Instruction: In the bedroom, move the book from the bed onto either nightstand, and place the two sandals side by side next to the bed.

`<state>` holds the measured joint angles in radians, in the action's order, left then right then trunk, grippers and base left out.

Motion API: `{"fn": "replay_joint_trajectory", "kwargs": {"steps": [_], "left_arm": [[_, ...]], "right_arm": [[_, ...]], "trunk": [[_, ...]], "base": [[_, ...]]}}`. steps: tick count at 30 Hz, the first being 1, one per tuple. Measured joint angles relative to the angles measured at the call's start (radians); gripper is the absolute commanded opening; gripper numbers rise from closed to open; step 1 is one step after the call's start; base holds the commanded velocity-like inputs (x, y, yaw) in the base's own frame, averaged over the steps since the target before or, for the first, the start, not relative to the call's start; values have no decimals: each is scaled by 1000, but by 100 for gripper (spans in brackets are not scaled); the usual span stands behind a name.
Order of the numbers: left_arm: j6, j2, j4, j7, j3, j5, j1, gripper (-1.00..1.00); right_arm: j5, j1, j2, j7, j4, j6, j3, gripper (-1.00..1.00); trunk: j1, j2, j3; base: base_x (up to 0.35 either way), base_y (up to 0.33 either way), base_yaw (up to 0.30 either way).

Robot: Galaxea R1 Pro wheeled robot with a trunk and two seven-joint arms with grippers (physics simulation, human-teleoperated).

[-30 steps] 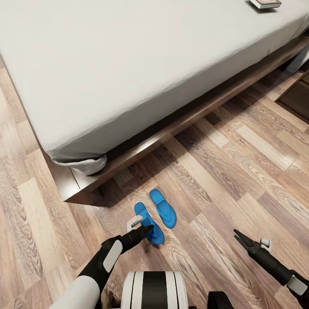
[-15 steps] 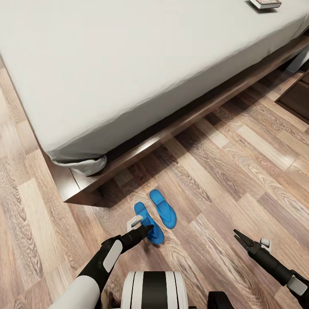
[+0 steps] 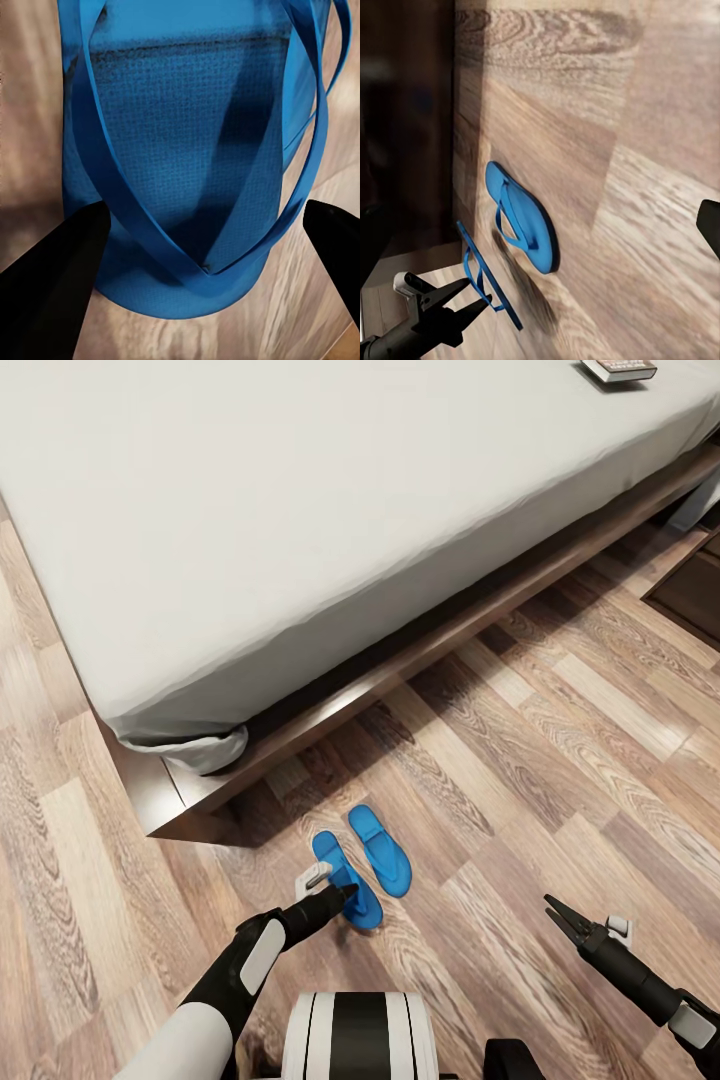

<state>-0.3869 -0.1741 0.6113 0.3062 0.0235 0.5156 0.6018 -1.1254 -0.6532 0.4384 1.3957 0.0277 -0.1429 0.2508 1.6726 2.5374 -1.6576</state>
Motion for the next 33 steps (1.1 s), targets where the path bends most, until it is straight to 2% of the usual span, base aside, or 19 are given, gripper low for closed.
{"fn": "replay_joint_trajectory", "kwargs": {"steps": [11,16,33], "left_arm": [[0,0,0,-1,0,0,0,-100],[0,0,0,-1,0,-1,0,-100],[0,0,1,0,0,0,0,-100]], "right_arm": [[-1,0,0,0,0,0,0,100],[0,0,0,0,0,0,1,100],[0,0,0,0,0,0,0,100]], "trunk": [[0,0,0],[2,1,-19],[2,1,-19]], "base": [[0,0,0],[0,0,0],[0,0,0]]}}
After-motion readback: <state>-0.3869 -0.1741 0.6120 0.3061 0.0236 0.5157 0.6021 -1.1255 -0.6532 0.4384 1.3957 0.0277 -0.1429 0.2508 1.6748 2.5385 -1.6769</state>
